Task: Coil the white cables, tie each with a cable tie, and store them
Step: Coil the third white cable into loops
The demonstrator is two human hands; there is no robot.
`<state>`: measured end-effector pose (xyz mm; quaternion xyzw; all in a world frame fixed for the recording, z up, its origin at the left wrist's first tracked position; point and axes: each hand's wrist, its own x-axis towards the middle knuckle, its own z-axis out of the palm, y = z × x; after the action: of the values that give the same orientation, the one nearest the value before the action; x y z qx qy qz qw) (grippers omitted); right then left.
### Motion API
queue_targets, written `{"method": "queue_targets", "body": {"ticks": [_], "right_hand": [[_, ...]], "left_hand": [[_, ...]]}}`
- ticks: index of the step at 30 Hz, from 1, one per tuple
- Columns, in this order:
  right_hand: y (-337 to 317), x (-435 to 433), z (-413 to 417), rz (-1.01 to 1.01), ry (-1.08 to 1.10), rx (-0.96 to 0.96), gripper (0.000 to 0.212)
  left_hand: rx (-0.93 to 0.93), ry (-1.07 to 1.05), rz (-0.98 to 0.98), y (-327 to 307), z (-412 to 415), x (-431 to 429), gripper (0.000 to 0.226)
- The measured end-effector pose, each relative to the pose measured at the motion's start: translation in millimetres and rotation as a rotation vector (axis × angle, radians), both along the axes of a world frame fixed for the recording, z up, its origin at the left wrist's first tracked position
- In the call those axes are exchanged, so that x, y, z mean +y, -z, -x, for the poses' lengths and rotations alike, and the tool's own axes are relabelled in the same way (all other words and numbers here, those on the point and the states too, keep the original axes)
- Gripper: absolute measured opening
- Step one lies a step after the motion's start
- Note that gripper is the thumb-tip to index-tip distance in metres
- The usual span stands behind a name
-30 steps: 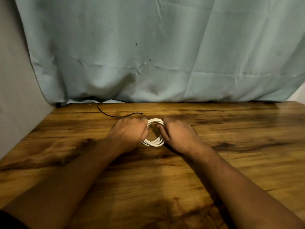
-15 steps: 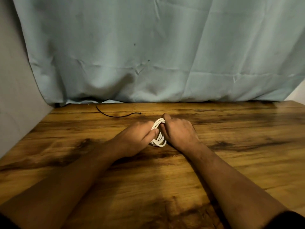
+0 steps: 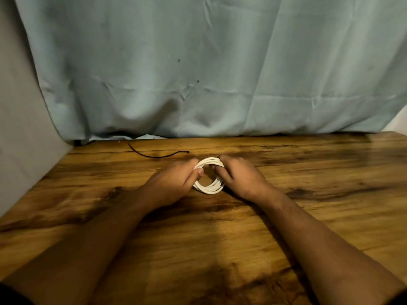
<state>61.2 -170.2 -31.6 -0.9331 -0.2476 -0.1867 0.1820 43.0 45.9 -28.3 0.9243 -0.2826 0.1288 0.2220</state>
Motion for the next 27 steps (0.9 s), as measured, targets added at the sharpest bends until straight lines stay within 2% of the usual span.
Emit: {"method": "queue_targets", "body": {"ticks": [3, 5, 7, 10, 14, 19, 21, 24, 27], "right_hand": [[-3, 7, 7, -0.13, -0.107, 0.047, 0.041], [-4, 17, 12, -0.221, -0.201, 0.149, 0.038], [-7, 24, 15, -0.317, -0.301, 0.281, 0.033], [-11, 32, 23, -0.421, -0.385, 0.373, 0.033], [-11, 41, 33, -0.673, -0.505, 0.614, 0.023], [-7, 32, 29, -0.718, -0.508, 0.851, 0.016], [-7, 25, 25, -0.577, -0.395, 0.689, 0.018], [-5, 13, 15, -0.119, -0.138, 0.241, 0.029], [-5, 5, 11, 0.062, 0.019, 0.063, 0.031]], "left_hand": [[-0.107, -0.087, -0.144, 0, -6, 8, 0.025], [-0.152, -0.123, -0.18, 0, -9, 14, 0.027], [-0.17, -0.133, -0.176, 0, -10, 19, 0.03], [-0.18, -0.138, -0.163, -1, -9, 20, 0.031], [-0.186, -0.139, -0.123, -2, -10, 21, 0.026], [-0.167, -0.112, -0.098, 2, -13, 23, 0.027], [-0.14, -0.109, -0.071, 2, -14, 23, 0.026], [-0.126, -0.067, -0.052, 2, -15, 20, 0.023], [-0.101, 0.011, 0.042, 2, -10, 8, 0.025]]}}
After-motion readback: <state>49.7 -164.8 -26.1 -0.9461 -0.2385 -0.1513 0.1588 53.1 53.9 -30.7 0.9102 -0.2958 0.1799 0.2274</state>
